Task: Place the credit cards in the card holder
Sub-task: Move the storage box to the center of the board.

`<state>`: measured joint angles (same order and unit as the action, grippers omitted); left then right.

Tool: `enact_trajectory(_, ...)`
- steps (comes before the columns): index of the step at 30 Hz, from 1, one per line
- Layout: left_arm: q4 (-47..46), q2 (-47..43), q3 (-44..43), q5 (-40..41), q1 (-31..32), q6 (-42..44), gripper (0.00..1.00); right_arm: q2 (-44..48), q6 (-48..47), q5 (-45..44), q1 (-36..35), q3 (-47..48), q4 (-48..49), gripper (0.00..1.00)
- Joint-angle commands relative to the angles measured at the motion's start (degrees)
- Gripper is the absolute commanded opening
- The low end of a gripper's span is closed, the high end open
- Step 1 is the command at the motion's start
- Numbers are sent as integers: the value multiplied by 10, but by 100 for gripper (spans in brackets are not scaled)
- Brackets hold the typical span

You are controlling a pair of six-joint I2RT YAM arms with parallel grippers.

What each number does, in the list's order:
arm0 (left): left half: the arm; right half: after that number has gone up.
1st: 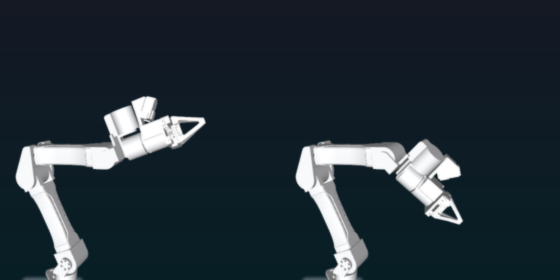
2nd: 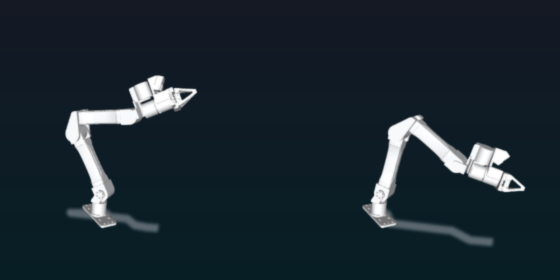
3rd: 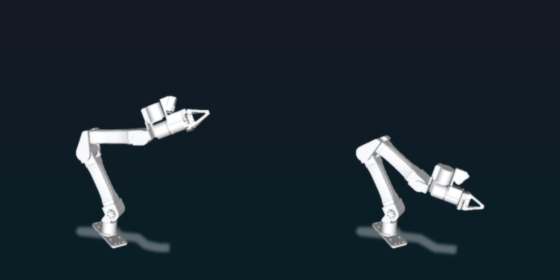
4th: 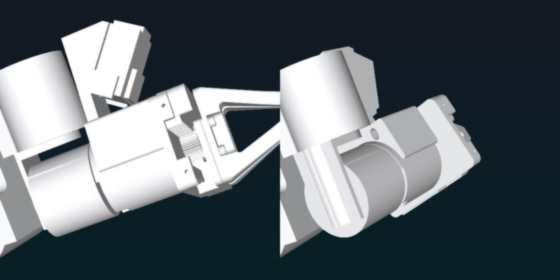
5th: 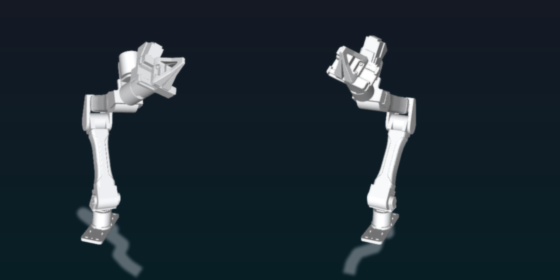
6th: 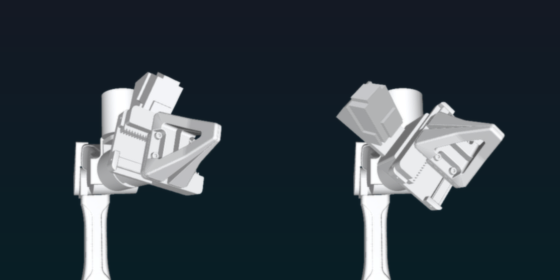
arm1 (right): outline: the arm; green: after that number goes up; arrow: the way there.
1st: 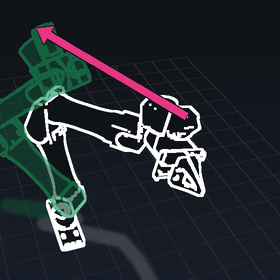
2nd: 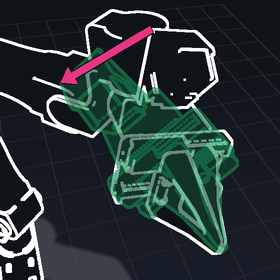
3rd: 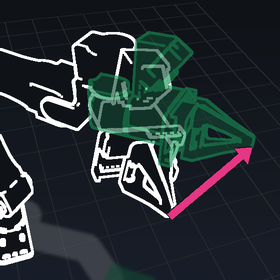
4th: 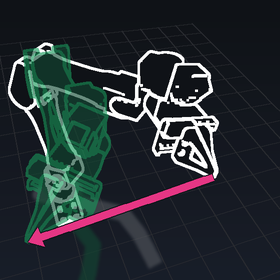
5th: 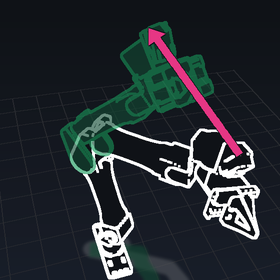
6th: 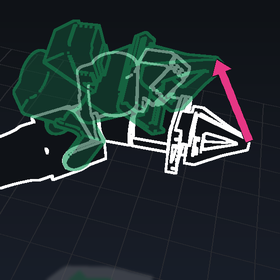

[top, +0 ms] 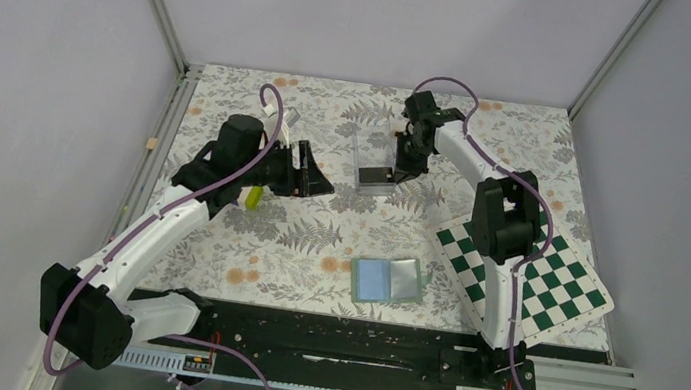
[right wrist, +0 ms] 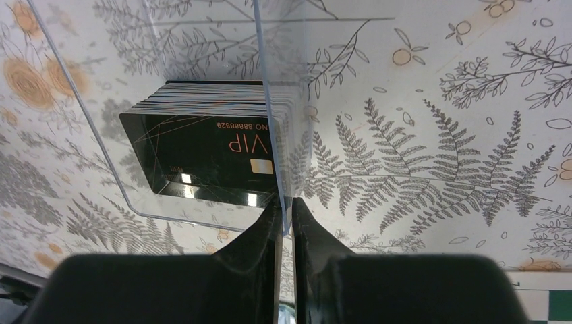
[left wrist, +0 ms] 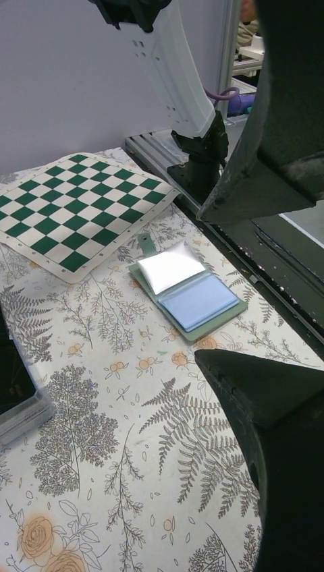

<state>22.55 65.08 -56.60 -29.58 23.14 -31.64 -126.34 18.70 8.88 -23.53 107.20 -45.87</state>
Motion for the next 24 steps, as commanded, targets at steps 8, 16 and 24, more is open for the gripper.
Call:
enact_trajectory(8,-17,-8,4,-6,-3,15,68,47,-132,23,-40,-35,-34,0)
enact_trajectory(16,-10,-10,8,-4,-3,20,69,78,-209,-3,-76,-69,-22,0)
enact_trajectory(24,-9,-14,12,-4,-3,20,69,115,-164,-48,-84,-94,1,34)
